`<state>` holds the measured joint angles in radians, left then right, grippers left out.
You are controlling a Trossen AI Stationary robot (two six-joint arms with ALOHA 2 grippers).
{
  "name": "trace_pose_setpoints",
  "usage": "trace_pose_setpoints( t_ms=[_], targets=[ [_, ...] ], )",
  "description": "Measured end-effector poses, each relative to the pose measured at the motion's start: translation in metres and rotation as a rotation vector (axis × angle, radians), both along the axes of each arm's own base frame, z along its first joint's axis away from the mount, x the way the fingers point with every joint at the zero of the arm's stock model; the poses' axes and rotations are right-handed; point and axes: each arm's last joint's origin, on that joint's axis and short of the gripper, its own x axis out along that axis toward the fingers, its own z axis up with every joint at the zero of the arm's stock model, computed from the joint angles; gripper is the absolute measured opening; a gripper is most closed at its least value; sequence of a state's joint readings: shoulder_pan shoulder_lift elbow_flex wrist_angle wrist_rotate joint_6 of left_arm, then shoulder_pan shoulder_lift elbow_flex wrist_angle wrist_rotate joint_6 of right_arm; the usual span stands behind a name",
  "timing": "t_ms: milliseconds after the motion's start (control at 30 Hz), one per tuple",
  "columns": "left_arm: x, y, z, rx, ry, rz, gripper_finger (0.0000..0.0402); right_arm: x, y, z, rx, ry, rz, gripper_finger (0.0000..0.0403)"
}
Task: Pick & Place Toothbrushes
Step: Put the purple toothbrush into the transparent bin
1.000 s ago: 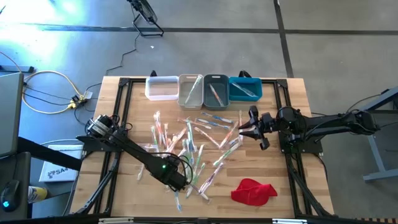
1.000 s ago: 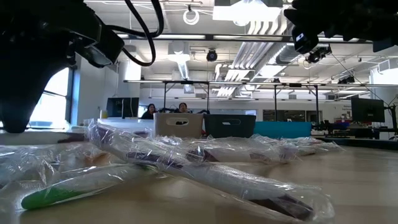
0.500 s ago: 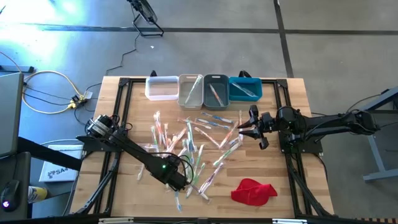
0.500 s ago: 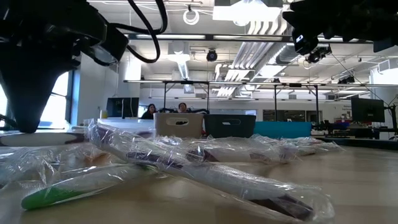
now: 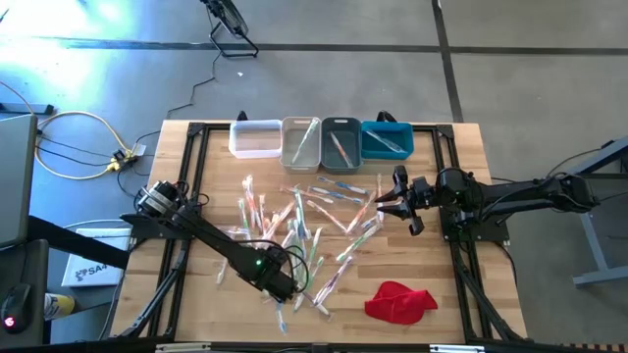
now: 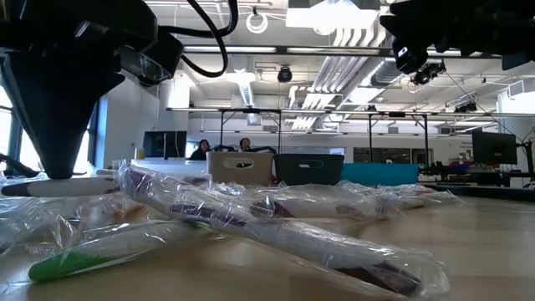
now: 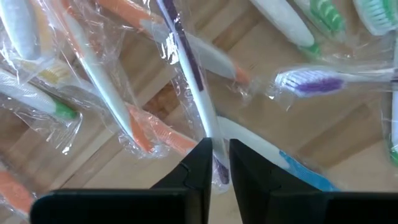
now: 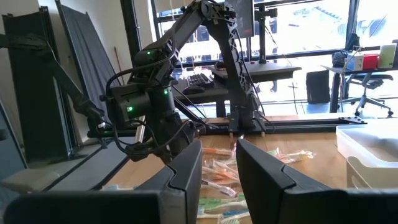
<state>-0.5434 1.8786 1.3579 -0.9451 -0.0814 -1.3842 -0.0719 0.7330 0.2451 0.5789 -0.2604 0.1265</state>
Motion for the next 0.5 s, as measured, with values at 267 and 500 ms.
trace_pose_setpoints(
  t_ms=[267,500],
  targets=[
    [-0.0001,0.0,0.0,0.0,0.001,0.0,0.0075,0.0,0.0,0.0,0.0,0.0,0.0,0.0093],
    [0.0015,-0.0006,-0.0082,0.019,0.022,-0.021,0.0075,0.0,0.0001,0.0,0.0,0.0,0.001,0.0093]
  ],
)
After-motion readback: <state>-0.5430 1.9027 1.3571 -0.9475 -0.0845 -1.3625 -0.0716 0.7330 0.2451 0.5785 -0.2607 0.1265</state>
